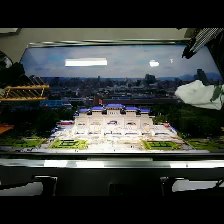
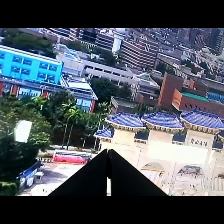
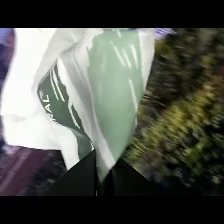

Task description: Fold the clothes and pants, and hang the long-sleeved shirts on hangers.

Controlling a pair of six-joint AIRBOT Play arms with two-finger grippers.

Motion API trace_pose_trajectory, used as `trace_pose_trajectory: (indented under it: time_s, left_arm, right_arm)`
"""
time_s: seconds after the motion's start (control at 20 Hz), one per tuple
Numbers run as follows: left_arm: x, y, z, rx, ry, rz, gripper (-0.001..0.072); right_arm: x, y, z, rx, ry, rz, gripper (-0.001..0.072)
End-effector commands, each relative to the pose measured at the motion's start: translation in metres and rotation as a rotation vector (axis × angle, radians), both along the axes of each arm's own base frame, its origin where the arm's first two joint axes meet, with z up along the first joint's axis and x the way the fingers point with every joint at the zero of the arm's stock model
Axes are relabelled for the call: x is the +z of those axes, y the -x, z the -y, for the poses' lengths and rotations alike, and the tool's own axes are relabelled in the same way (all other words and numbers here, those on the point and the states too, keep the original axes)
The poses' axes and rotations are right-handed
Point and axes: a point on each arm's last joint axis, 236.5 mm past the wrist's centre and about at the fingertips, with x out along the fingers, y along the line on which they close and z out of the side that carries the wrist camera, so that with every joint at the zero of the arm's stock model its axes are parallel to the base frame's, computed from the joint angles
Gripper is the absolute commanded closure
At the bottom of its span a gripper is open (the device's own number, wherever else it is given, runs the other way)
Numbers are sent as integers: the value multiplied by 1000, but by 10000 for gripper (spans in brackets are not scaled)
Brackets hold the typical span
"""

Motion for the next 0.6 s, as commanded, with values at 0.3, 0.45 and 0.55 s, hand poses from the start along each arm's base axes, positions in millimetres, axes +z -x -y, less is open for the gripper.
trace_pose_trajectory:
  time_s: [0.3, 0.45, 0.55]
  left_arm:
    - [-3, 8, 2, -27, -5, -30, 693]
    - [-5, 13, 3, -37, -4, -49, 694]
    - [-6, 14, 3, -40, -4, -56, 694]
  right_arm:
    - [-73, 138, -10, -160, 51, -375, 681]
    - [-87, 169, -23, -156, 44, -450, 681]
    - [-92, 191, -27, -185, 56, -498, 682]
